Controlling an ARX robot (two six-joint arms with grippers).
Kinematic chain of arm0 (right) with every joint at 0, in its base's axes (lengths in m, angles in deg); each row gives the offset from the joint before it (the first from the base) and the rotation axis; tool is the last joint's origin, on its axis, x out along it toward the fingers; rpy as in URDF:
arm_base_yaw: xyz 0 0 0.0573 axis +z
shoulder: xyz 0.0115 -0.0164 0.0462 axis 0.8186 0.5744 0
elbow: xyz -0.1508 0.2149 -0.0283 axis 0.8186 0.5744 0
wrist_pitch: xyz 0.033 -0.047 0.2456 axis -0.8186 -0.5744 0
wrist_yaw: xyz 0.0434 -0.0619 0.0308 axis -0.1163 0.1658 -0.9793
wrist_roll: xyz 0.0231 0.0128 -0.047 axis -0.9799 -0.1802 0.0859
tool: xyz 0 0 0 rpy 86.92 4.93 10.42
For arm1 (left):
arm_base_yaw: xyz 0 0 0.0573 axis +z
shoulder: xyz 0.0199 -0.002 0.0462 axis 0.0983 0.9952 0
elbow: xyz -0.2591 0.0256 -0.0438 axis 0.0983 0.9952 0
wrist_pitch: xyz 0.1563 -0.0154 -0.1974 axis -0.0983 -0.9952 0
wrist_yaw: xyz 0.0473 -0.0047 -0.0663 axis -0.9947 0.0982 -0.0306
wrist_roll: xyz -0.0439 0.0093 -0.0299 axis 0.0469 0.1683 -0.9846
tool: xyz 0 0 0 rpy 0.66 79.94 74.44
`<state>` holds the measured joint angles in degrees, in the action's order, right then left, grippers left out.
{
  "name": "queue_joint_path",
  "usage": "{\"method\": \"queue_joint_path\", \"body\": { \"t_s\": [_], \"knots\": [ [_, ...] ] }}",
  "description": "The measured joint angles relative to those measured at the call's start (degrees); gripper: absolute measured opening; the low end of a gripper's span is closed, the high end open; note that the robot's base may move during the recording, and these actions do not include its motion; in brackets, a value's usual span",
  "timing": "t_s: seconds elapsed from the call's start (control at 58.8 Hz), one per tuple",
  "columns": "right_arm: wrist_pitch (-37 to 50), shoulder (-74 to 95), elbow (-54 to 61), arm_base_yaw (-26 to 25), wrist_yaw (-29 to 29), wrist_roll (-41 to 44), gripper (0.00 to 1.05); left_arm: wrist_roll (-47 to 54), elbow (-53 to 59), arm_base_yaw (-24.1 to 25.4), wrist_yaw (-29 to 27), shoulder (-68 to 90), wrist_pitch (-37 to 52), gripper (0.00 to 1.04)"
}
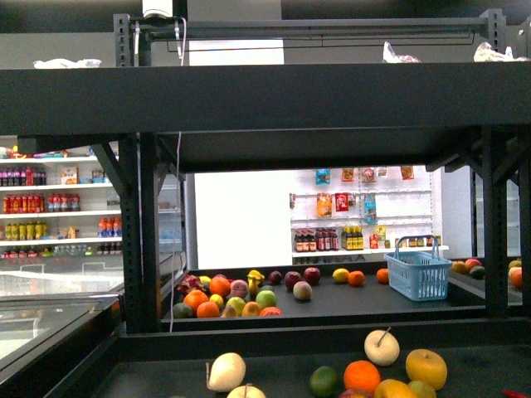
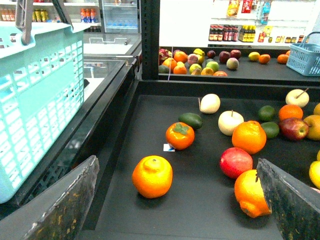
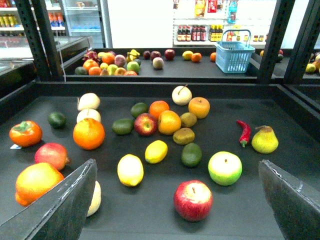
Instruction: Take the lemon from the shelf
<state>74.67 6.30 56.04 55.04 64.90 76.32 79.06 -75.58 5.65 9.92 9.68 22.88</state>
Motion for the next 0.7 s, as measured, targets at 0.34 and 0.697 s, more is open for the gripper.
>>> {"method": "queue_joint_path", "body": {
  "t_s": [0.34,0.697],
  "knots": [
    [0.0,0.0,0.0,0.0,0.0,0.0,0.97,0.0,0.0,0.0,0.0,0.0,0.0,0.97],
    [0.0,0.0,0.0,0.0,0.0,0.0,0.97,-7.3,-2.4,0.0,0.9,3.5,-6.5,0.97]
  ]
}}
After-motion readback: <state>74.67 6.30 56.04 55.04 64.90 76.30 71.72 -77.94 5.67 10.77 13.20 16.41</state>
